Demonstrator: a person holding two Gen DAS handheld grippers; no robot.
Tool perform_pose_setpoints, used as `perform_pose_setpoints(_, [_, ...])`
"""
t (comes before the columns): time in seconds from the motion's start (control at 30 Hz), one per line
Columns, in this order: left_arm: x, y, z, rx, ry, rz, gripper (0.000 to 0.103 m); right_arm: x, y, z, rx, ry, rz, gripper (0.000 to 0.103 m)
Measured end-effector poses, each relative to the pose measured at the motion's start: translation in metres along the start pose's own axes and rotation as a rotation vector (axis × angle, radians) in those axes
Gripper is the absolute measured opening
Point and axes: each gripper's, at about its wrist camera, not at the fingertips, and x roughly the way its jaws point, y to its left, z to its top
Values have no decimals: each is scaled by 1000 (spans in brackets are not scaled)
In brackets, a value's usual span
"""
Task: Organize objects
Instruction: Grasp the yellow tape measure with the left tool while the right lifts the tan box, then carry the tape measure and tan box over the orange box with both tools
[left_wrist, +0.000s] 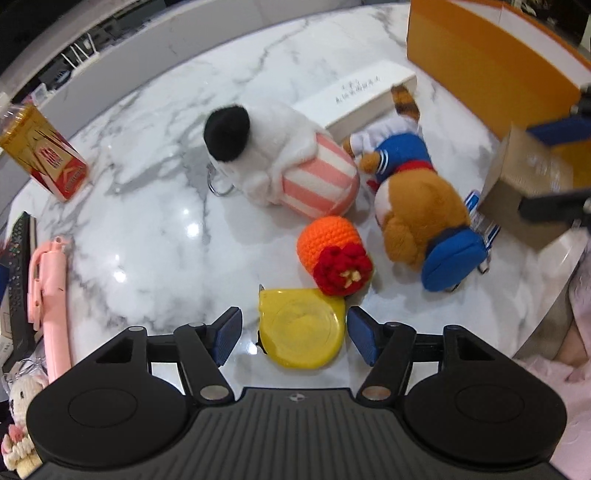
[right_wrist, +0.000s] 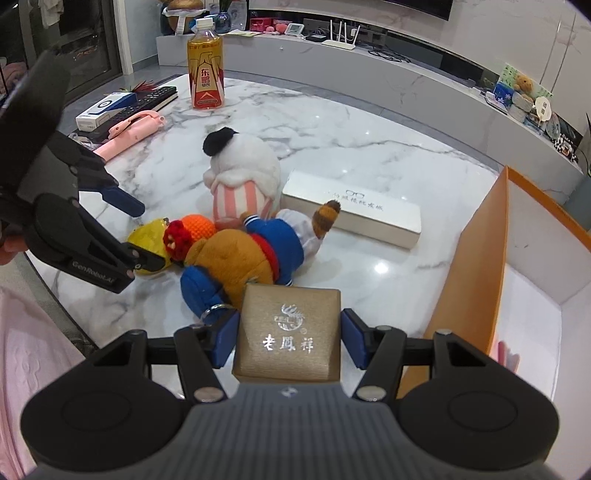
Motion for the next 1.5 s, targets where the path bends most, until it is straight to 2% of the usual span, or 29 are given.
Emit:
perform_pose_setpoints(0.17, [6,4,-2,-37,23,-38,64,-2,-5,4,2,-8,-1,61])
perform_pose_setpoints(0.4, [-3,0,-7,-105,20,6,63,-9,-14,6,31,-14,30,61])
perform_pose_setpoints(0.53, [-27,-2,-9,-147,-3,41,62,-23,-22,8,55,-32,52,61])
perform_pose_setpoints(0.77, [-91,-22,4,-146,-104,36,62,-63,-47,9,129,-90,94,61])
perform_pose_setpoints(0.97, [-134,-67,38,-57,-210,-8,62,-102,-88,1,215,-122,105,61])
perform_pose_setpoints(1.07, [-143,-96,58,10,-250,-45,62,-117,-113,-7,245,-113,81,61])
perform_pose_setpoints(1.33, [-138,-171,107,141,-307,-130,62,-127,-169,-26,270,-23,-32,61])
perform_pose_setpoints(1.5, [-128,-205,128,198,-329,-189,62,-122,-196,-38,301,41,-58,61])
